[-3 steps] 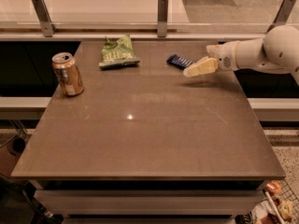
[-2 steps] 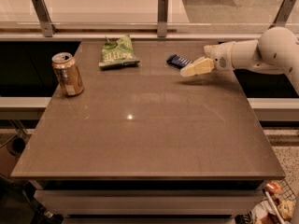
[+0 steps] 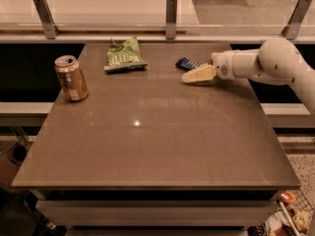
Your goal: Move rxbar blueberry near orange can
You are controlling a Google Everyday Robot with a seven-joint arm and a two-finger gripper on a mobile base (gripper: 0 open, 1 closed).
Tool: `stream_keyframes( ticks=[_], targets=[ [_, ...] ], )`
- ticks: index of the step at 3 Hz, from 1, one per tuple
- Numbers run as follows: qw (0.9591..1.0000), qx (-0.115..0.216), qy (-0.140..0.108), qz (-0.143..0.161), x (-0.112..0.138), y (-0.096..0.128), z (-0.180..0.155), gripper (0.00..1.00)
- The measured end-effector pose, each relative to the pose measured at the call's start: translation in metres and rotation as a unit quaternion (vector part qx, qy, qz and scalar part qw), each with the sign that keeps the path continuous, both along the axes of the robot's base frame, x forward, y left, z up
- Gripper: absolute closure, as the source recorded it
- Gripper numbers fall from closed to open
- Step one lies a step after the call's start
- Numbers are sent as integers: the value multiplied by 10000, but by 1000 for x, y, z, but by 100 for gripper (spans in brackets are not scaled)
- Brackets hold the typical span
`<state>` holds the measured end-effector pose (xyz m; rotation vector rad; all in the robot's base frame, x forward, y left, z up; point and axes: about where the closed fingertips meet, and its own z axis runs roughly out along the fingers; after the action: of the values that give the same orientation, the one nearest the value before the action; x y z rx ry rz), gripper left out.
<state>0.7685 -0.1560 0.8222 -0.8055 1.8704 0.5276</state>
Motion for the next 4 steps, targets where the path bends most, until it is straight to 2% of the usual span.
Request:
stream_keyframes(
  ticks=[1,4],
  targets=[
    [10000,6,36,-35,2,7,-11,16],
    [10000,8,40,-29,2,8,-5,86]
  ],
)
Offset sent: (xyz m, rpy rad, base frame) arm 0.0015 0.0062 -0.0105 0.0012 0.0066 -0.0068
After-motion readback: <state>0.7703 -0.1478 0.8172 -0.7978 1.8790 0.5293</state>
